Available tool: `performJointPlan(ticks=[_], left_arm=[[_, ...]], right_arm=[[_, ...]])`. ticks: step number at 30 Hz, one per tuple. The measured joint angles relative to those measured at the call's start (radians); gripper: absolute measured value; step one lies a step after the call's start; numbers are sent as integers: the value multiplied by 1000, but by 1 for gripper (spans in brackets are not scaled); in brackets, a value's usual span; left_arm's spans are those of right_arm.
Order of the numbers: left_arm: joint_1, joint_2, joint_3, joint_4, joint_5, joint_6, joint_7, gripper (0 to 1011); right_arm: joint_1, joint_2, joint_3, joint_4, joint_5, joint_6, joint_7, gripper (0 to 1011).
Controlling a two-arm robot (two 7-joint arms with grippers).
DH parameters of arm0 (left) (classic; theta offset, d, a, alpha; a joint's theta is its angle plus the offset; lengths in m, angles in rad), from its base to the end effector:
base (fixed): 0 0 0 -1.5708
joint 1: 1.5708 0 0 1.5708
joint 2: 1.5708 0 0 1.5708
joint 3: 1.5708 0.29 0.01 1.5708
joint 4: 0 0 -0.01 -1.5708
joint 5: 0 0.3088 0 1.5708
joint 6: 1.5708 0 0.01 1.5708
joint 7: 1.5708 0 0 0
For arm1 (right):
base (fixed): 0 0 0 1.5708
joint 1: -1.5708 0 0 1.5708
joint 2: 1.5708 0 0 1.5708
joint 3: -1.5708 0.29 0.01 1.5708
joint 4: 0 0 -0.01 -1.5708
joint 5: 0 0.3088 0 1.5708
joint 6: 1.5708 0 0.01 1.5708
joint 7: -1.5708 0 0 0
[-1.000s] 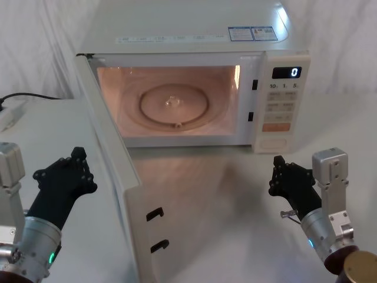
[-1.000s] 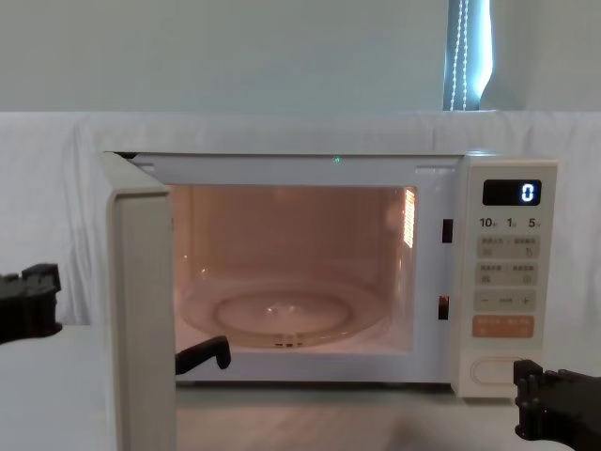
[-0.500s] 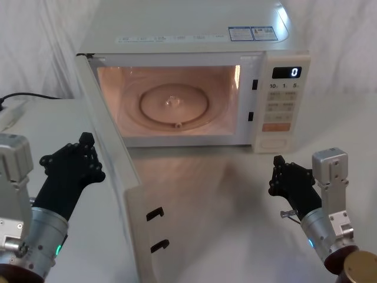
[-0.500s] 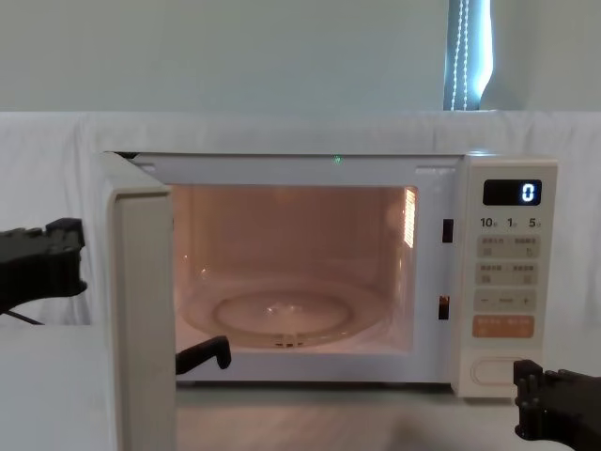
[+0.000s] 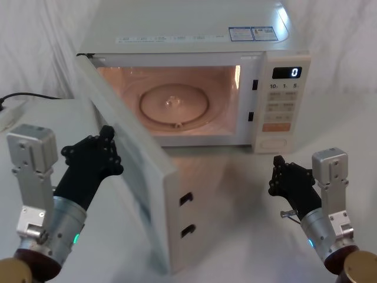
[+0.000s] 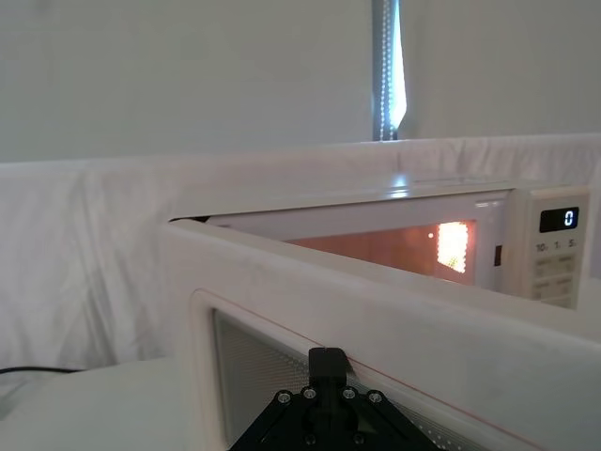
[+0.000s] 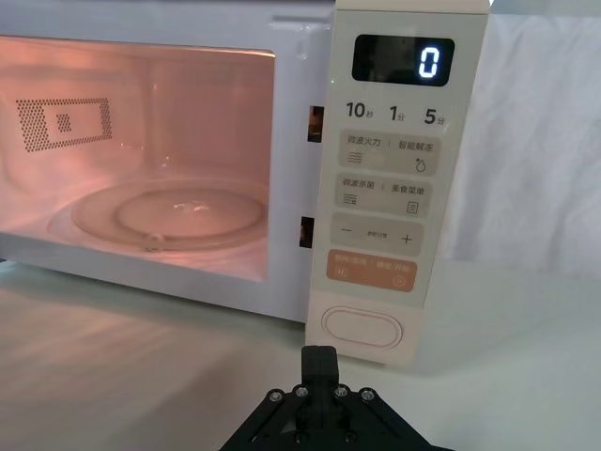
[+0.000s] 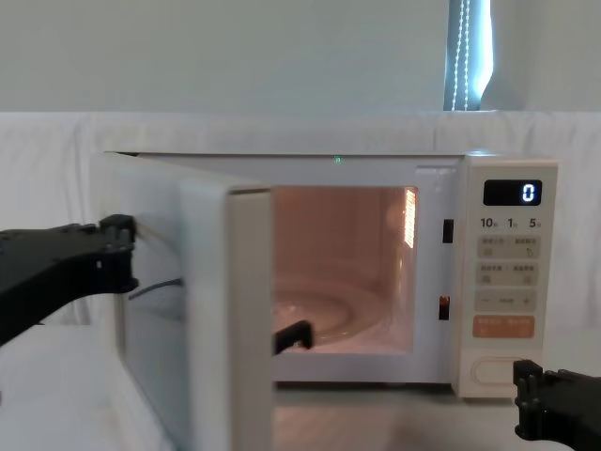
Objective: Press the button to open the microwave door with one hand; close the microwave door with the other hand.
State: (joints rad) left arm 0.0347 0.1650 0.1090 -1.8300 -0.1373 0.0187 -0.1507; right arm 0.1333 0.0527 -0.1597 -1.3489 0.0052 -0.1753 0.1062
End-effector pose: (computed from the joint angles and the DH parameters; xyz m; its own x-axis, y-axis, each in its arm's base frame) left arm 0.3110 0.0014 -0.2318 0.2879 0.9562 0.0529 -0.9395 0.2927 -0.1778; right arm 0.3614 0.0313 -0.3252 0.2538 -0.9643 0.0753 0.9634 0.2590 0.0691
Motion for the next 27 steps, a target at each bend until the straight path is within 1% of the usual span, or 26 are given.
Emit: performJointPlan(ticks=[4,5,11,18,21,27], left_arm=[[-28,-5,16,29,0,-10,-10,0],[-28,-5,16,29,0,-10,-10,0],[-70,-14,37,57,-12,-3,-25,0],[-119,-21,59,86,-55,48,-49,0],[-146,-23,75,104,-78,73,-59,0],[-186,-23,100,137,-98,94,-69,0]], right_arm=[[0,0,0,0,0,0,0,0],[0,0,0,0,0,0,0,0],[0,0,0,0,0,0,0,0],[0,0,0,0,0,0,0,0],[0,0,0,0,0,0,0,0],[0,0,0,0,0,0,0,0]])
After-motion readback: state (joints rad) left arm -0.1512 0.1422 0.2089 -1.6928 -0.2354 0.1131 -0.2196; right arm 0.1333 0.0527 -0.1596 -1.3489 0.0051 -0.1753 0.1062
